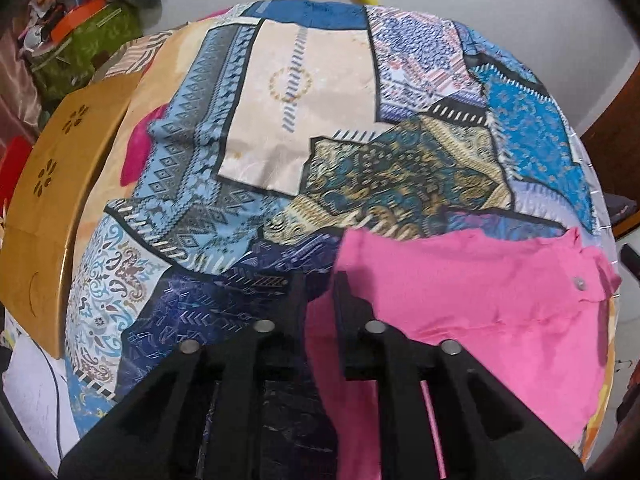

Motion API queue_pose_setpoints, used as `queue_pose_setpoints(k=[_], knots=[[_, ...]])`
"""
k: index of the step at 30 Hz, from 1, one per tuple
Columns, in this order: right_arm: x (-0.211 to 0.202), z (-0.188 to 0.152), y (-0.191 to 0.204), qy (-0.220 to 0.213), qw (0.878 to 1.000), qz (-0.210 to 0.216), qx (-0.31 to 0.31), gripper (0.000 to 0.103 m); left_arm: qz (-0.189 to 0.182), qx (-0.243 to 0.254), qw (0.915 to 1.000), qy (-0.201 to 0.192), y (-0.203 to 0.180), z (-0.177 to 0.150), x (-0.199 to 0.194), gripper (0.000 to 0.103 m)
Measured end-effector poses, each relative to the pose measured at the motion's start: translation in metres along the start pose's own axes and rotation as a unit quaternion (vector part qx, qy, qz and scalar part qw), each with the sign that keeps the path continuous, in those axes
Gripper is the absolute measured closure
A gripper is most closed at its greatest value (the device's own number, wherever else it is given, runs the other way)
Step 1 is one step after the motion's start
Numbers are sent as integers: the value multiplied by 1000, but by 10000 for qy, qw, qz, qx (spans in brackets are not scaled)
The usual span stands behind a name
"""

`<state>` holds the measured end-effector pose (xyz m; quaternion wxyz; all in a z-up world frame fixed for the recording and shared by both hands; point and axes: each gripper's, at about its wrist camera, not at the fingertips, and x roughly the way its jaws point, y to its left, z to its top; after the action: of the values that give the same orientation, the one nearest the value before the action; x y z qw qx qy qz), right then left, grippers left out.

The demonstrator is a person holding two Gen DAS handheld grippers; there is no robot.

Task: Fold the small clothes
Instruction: 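Lower the folded hem onto the cardigan and open both grippers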

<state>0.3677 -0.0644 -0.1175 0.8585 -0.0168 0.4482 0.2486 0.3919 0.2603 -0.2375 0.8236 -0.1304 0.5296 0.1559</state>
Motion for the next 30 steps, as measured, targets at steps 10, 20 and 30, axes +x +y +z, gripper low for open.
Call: queue_pose_setpoints(k=[10,20,30], knots=[[-39,-32,7,245,9996,56,-106,33,33,195,9996,-220,10,-34,-47,35],[-67,-100,28,698,9971,185,-240,28,-304,522,9981,-129,-5,-92,-88,33],[-50,-130,19,929,9881,810,917,28,-194,842,9962,-92,-9,-132,-100,33]])
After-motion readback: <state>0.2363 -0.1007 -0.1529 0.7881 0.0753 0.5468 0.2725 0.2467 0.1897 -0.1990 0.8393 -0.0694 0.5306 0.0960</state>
